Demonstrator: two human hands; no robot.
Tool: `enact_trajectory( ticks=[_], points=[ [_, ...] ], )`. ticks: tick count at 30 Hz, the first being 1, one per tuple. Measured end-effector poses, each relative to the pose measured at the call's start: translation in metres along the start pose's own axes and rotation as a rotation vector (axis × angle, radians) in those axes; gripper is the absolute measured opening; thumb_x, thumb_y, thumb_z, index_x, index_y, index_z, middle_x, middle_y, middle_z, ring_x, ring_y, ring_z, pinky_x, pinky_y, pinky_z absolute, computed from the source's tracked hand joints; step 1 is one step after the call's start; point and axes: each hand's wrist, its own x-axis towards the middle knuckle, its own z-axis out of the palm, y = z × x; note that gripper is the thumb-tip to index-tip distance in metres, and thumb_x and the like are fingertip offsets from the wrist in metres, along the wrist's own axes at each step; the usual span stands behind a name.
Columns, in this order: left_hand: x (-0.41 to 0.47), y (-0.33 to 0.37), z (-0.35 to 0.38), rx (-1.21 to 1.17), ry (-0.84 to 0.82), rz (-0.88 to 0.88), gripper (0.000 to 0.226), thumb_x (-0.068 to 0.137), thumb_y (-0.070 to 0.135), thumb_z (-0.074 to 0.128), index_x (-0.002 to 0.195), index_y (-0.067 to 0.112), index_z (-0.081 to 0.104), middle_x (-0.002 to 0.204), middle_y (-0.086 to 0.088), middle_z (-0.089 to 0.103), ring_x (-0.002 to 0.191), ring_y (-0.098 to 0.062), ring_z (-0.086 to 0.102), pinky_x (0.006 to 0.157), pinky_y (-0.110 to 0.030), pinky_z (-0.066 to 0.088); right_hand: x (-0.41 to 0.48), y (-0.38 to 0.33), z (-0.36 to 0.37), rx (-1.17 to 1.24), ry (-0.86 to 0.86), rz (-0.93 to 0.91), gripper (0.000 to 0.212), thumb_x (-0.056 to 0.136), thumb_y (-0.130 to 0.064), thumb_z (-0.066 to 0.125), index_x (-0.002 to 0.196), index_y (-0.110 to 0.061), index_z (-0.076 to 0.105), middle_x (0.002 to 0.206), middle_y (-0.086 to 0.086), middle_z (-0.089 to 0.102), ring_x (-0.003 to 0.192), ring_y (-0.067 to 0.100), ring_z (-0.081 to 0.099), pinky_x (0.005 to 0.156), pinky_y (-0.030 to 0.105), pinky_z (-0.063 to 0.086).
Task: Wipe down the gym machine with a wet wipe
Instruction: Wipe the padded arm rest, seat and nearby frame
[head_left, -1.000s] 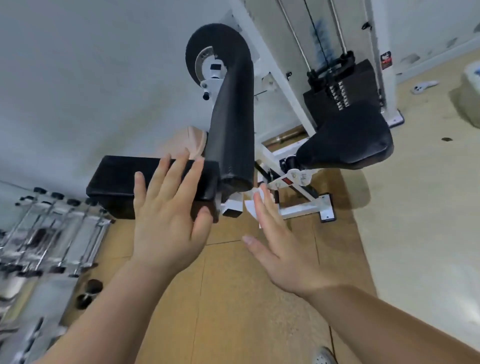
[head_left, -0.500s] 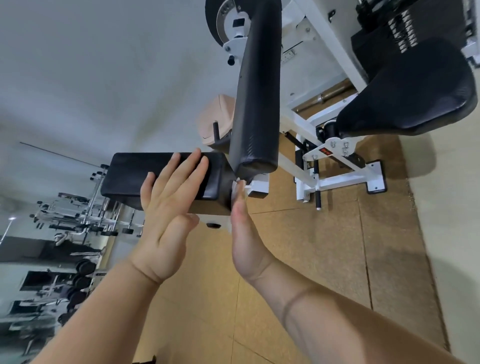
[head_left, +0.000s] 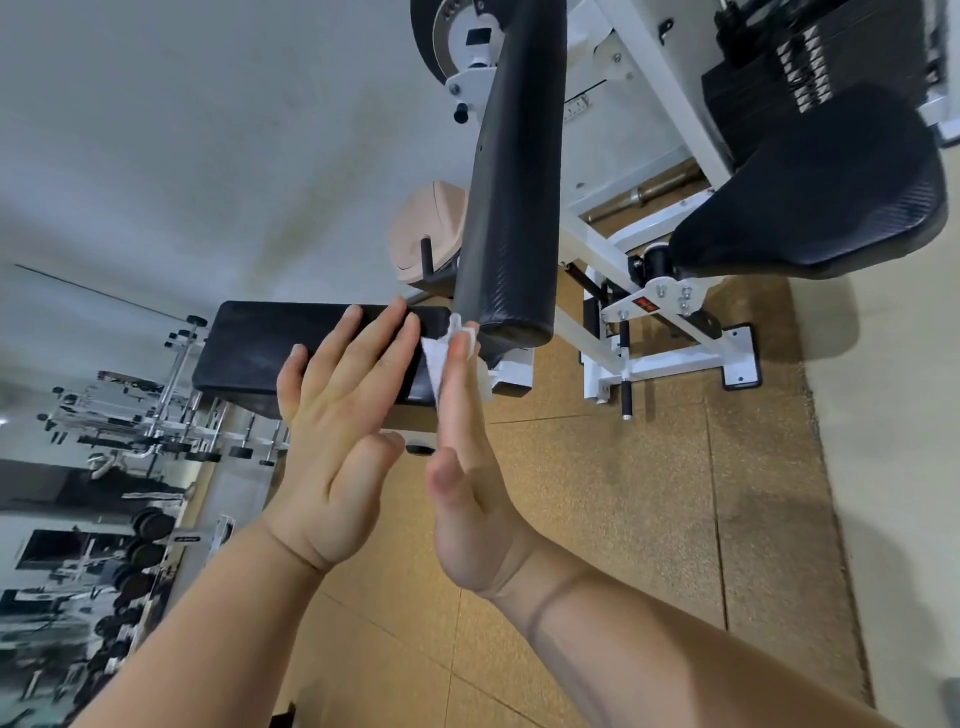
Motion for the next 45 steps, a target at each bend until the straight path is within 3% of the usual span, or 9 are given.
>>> enact_trajectory(
  ticks=[4,12,17,25,29,32,36,40,45],
  points=[
    [0.0,-0.001,0.001,0.033,0.0,0.004,0.084,0.075,0.027,0.03,0.159,0.022,0.035,0.168,0.009,0.024,0.158,-0.016,0.01,0.124,-0.042,-0.002,0.015,0.006,-0.015,-0.018,0.018,0.049,0.117,0.084,-0.092,0.03,0.164,-0.015,-0.006,0.174,-0.002,-0.009,0.159,0.015,-0.011,0.128,0.056,0.001],
    [0.0,-0.001,-0.002,-0.027,-0.024,0.023,0.077,0.083,0.035,0.028,0.159,0.025,0.036,0.168,0.01,0.025,0.158,-0.016,0.009,0.123,-0.047,-0.002,0.002,-0.011,-0.016,-0.295,-0.139,-0.033,0.123,0.076,-0.097,0.02,0.161,-0.017,-0.019,0.167,-0.004,-0.032,0.155,0.01,-0.025,0.127,0.036,-0.003],
    [-0.006,-0.003,-0.011,-0.332,0.019,-0.032,0.078,0.082,0.031,0.024,0.159,0.022,0.031,0.168,0.012,0.023,0.157,-0.006,0.009,0.126,-0.048,-0.003,0.015,-0.035,-0.026,-0.949,-0.262,-0.076,0.114,0.083,-0.089,0.017,0.162,-0.013,-0.017,0.166,-0.002,-0.036,0.152,0.013,-0.033,0.129,0.048,-0.003],
    [-0.031,-0.035,-0.008,-0.407,0.602,-0.018,0.065,0.085,0.03,0.045,0.147,0.012,0.049,0.158,-0.006,0.043,0.153,-0.025,0.029,0.12,-0.063,0.023,0.028,-0.066,0.001,-1.555,-0.437,-0.001,0.115,0.079,-0.095,0.008,0.161,-0.02,-0.021,0.165,-0.002,-0.037,0.149,0.012,-0.039,0.128,0.044,-0.01],
    [-0.042,-0.085,0.009,-0.45,0.826,-0.192,0.067,0.083,0.032,0.046,0.143,0.004,0.053,0.153,-0.016,0.046,0.146,-0.029,0.035,0.123,-0.043,0.024,0.041,-0.065,0.045,-1.615,-0.45,0.059,0.115,0.077,-0.095,0.021,0.16,-0.03,-0.023,0.162,-0.014,-0.04,0.146,0.002,-0.039,0.126,0.036,-0.014],
    [-0.045,-0.117,0.026,-0.743,0.735,-0.287,0.07,0.084,0.038,0.041,0.149,0.013,0.046,0.156,-0.005,0.041,0.145,-0.013,0.032,0.119,-0.02,0.023,0.052,-0.056,0.079,-1.66,-0.438,0.018,0.119,0.077,-0.094,0.029,0.161,-0.027,-0.021,0.164,-0.014,-0.036,0.147,0.0,-0.035,0.128,0.035,-0.01],
    [-0.043,-0.149,0.044,-1.116,0.512,-0.159,0.059,0.082,0.045,0.04,0.14,0.041,0.047,0.137,0.03,0.047,0.133,-0.001,0.043,0.106,-0.019,0.037,0.066,-0.044,0.112,-1.723,-0.379,-0.045,0.119,0.081,-0.087,0.043,0.164,-0.021,-0.01,0.169,-0.011,-0.026,0.151,-0.001,-0.027,0.129,0.033,-0.002],
    [-0.038,-0.173,0.054,-1.164,0.46,-0.044,0.055,0.084,0.033,0.049,0.138,0.027,0.057,0.133,0.022,0.055,0.131,-0.008,0.049,0.102,-0.021,0.043,0.077,-0.048,0.124,-1.691,-0.4,-0.062,0.113,0.083,-0.081,0.048,0.165,-0.019,0.002,0.172,-0.011,-0.012,0.156,0.001,-0.012,0.13,0.037,0.009],
    [-0.038,-0.186,0.047,-1.46,0.399,-0.096,0.055,0.081,0.012,0.054,0.126,0.043,0.057,0.123,0.031,0.059,0.125,0.002,0.055,0.096,-0.009,0.046,0.105,-0.069,0.135,-1.734,-0.54,-0.025,0.111,0.081,-0.092,0.035,0.163,-0.018,0.027,0.171,-0.01,0.015,0.157,0.0,0.001,0.128,0.035,0.017]
  ],
)
